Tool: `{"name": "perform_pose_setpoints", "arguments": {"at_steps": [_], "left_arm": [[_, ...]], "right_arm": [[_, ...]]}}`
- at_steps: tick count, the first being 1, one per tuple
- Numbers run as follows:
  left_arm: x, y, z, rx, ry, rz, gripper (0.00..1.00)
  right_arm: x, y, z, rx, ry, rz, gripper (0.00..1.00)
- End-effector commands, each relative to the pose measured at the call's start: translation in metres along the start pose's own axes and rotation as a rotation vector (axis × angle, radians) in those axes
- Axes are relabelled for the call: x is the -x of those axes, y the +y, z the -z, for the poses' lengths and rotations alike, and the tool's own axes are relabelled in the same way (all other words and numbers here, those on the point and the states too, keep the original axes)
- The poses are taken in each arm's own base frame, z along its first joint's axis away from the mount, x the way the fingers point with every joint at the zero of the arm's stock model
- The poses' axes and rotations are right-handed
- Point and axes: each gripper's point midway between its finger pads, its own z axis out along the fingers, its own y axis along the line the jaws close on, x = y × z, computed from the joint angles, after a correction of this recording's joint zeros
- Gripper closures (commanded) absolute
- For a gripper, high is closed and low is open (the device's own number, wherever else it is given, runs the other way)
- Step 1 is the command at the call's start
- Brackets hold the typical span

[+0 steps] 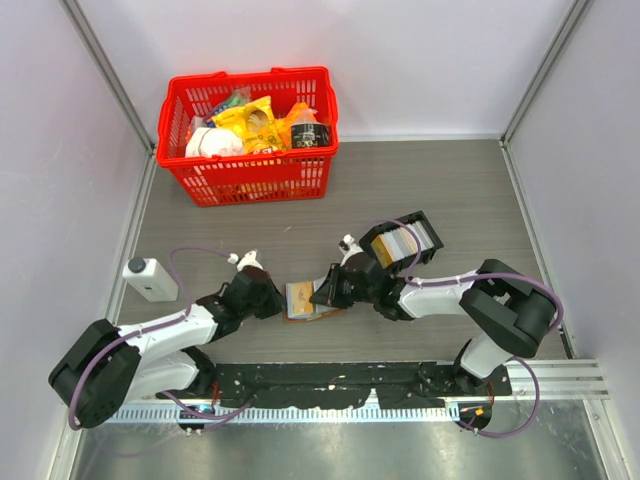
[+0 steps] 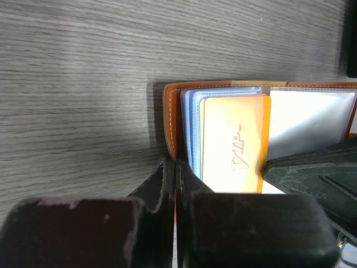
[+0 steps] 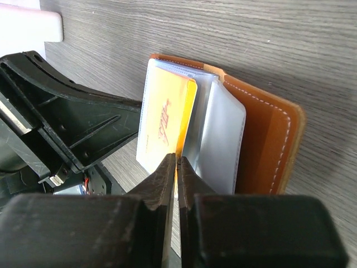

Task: Put the credit cards into the card holder
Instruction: Insert the credit card into the card holder.

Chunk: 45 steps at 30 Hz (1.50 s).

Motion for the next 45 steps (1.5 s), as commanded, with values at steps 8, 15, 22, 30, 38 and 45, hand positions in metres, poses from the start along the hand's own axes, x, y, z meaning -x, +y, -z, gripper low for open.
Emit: {"name": "perform_pose_setpoints", "arguments": {"at_steps": [8, 15, 22, 30, 38, 45], "left_arm": [[-0.019, 0.019, 0.002, 0.056, 0.071, -0.026, 1.0], [-0.021, 0.019, 0.002, 0.052, 0.073, -0.025, 1.0], [-0.02, 0.02, 0.003, 0.05, 0.066, -0.021, 1.0], [-0.02, 0.022, 0.005, 0.058, 0.059, -0.02, 1.0], [-0.025, 0.026, 0.0, 0.071, 0.079, -0.021, 1.0], [-0.028, 0.03, -0.001, 0.087, 0.091, -0.015, 1.0]], "right_arm": [[0.006, 0.036, -0.003, 0.153, -0.015, 0.011, 0.83], [0.004, 0.035, -0.009, 0.168, -0.009, -0.039, 0.77], [0.009, 0.02, -0.009, 0.085, -0.048, -0.058, 0.75], [0.002, -0.014, -0.014, -0.082, -0.021, -0.107, 0.66], [-0.009, 0.005, -0.021, 0.069, 0.026, -0.171, 0.7], [0.005, 0.025, -0.008, 0.156, -0.04, -0.159, 0.72]]}}
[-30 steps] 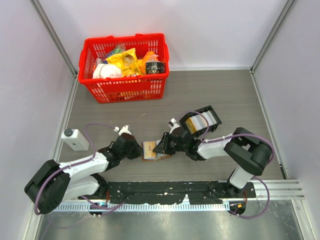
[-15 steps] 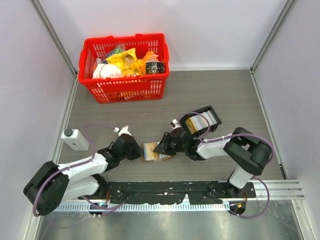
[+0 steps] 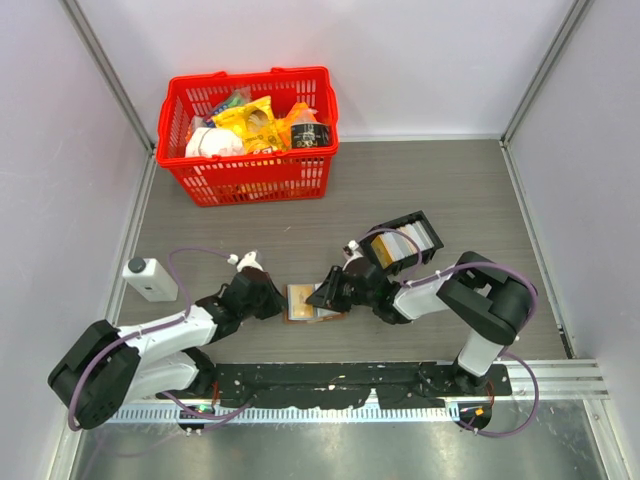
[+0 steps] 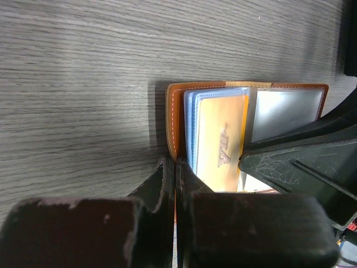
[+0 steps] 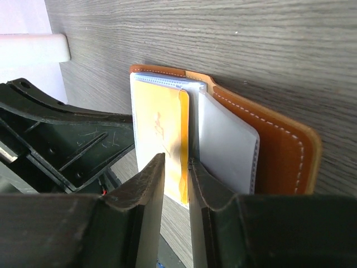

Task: Put the credit cards into the card holder
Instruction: Insert the credit card into the card holder.

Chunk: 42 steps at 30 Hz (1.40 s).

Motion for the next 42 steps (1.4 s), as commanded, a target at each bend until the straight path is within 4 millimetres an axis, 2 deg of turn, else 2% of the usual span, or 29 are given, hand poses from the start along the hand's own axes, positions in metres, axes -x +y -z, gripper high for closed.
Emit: {"name": "perform_pose_setpoints", "arguments": {"at_steps": [1, 7, 12, 17, 19, 21, 27, 28, 29, 30, 36, 42], "left_arm": [[-0.025, 0.029, -0.001, 0.095, 0.086, -0.014, 1.0], [-0.026, 0.029, -0.002, 0.099, 0.09, -0.013, 1.0], [-0.023, 0.023, -0.005, 0.078, 0.087, -0.016, 1.0], [-0.024, 0.023, -0.005, 0.08, 0.09, -0.016, 1.0], [-0.023, 0.022, -0.005, 0.077, 0.089, -0.016, 1.0], [-0.023, 0.023, -0.005, 0.08, 0.088, -0.016, 1.0], [-0.02, 0.025, -0.002, 0.086, 0.069, -0.015, 1.0], [-0.023, 0.031, 0.0, 0.111, 0.079, -0.017, 1.0], [-0.023, 0.032, 0.0, 0.114, 0.075, -0.019, 1.0], [-0.022, 0.033, 0.001, 0.116, 0.071, -0.021, 1.0], [-0.021, 0.037, 0.003, 0.135, 0.065, -0.031, 1.0], [-0.02, 0.036, 0.003, 0.132, 0.063, -0.035, 1.0]], "right_arm": [[0.008, 0.04, 0.01, 0.149, -0.045, 0.012, 0.73], [0.015, 0.049, 0.019, 0.185, -0.081, 0.026, 0.79], [0.013, 0.052, 0.016, 0.197, -0.068, 0.03, 0.87], [0.014, 0.053, 0.017, 0.21, -0.071, 0.029, 0.9], [0.013, 0.055, 0.018, 0.22, -0.072, 0.038, 0.97], [0.015, 0.055, 0.019, 0.217, -0.08, 0.042, 0.99], [0.022, 0.037, 0.024, 0.12, -0.129, 0.064, 0.99], [0.02, 0.025, 0.024, 0.066, -0.118, 0.069, 0.99], [0.024, 0.026, 0.026, 0.057, -0.138, 0.078, 0.99], [0.024, 0.017, 0.027, 0.017, -0.142, 0.084, 0.99], [0.024, -0.003, 0.03, -0.095, -0.132, 0.108, 0.99], [0.016, -0.01, 0.026, -0.113, -0.082, 0.11, 0.98]]}}
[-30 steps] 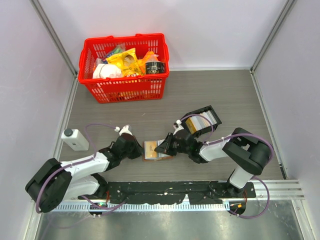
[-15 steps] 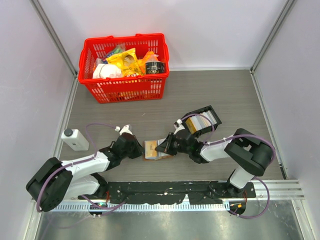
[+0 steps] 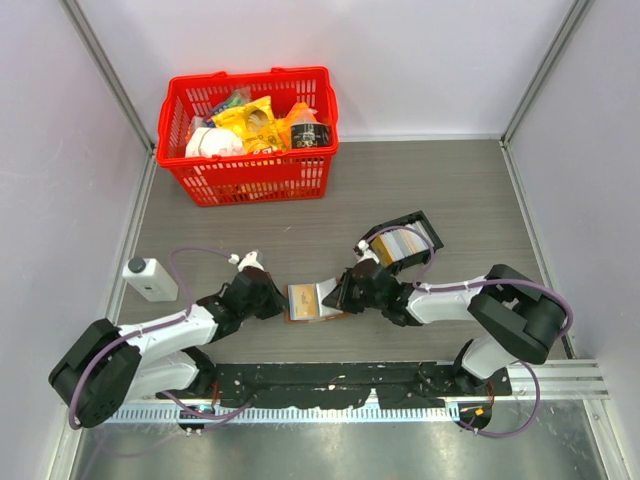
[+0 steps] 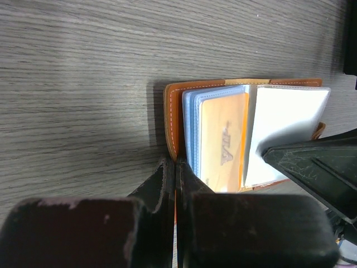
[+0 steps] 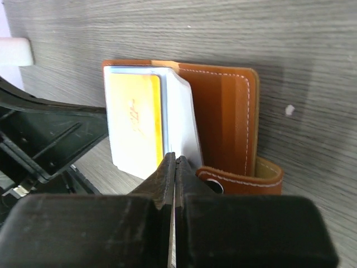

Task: Put the credit cards into the card holder
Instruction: Insert the credit card into the card holder.

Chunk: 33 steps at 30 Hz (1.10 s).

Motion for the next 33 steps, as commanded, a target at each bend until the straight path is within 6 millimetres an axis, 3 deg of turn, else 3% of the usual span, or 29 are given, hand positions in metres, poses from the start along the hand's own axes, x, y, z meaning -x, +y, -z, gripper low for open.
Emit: {"name": "perform_pose_setpoints", "arguments": {"at_steps": [1, 5, 8, 16, 21, 26, 33], "left_arm": [[-0.022, 0.039, 0.004, 0.136, 0.065, -0.039, 1.0], [-0.022, 0.039, 0.002, 0.134, 0.067, -0.037, 1.0], [-0.024, 0.039, 0.001, 0.136, 0.077, -0.039, 1.0], [-0.029, 0.044, -0.003, 0.166, 0.104, -0.04, 1.0], [-0.031, 0.045, -0.005, 0.178, 0.116, -0.039, 1.0], [-0.033, 0.045, -0.008, 0.18, 0.131, -0.039, 1.0], [-0.034, 0.044, -0.008, 0.178, 0.139, -0.043, 1.0]], "right_arm": [[0.003, 0.011, -0.004, 0.023, 0.006, 0.015, 0.97], [0.0, 0.035, -0.007, 0.158, 0.02, -0.01, 0.87], [0.003, 0.037, -0.009, 0.151, 0.021, -0.015, 0.79], [-0.008, 0.009, -0.015, 0.036, 0.049, -0.072, 0.68], [-0.016, -0.004, -0.016, 0.006, 0.067, -0.104, 0.67], [-0.025, 0.013, -0.022, 0.119, 0.117, -0.145, 0.67], [-0.016, 0.034, -0.022, 0.229, 0.076, -0.16, 0.67]]}}
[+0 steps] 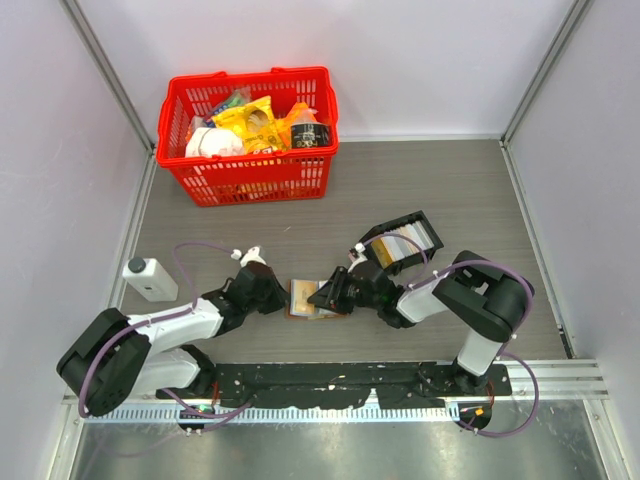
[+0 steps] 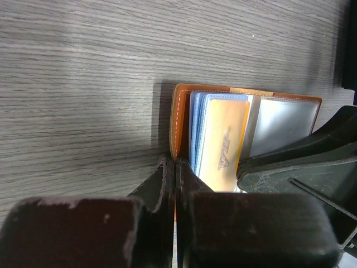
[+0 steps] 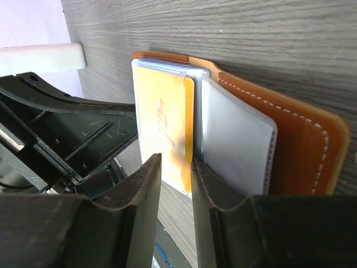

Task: Put the credit cards into the card holder
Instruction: Insert the credit card into the card holder.

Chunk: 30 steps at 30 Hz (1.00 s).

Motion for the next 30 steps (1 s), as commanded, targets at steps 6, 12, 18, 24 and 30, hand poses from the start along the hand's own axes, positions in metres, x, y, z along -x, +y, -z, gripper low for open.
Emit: {"name": "perform_pose_setpoints", "arguments": {"at_steps": [6, 12, 18, 24, 30], "left_arm": [[-0.04, 0.046, 0.001, 0.151, 0.14, -0.036, 1.0], [-0.039, 0.043, 0.0, 0.145, 0.141, -0.033, 1.0], [-0.04, 0.044, 0.0, 0.143, 0.143, -0.033, 1.0], [-0.04, 0.042, 0.0, 0.135, 0.147, -0.032, 1.0], [-0.04, 0.041, 0.001, 0.13, 0.143, -0.029, 1.0]], "right_arm": [[0.006, 0.033, 0.007, 0.12, -0.045, 0.046, 0.73], [0.011, 0.052, 0.011, 0.185, -0.068, 0.063, 0.79], [0.017, 0.057, 0.015, 0.205, -0.101, 0.065, 0.83], [0.017, 0.057, 0.014, 0.225, -0.105, 0.031, 0.77], [0.016, 0.053, 0.011, 0.215, -0.099, 0.025, 0.8]]}}
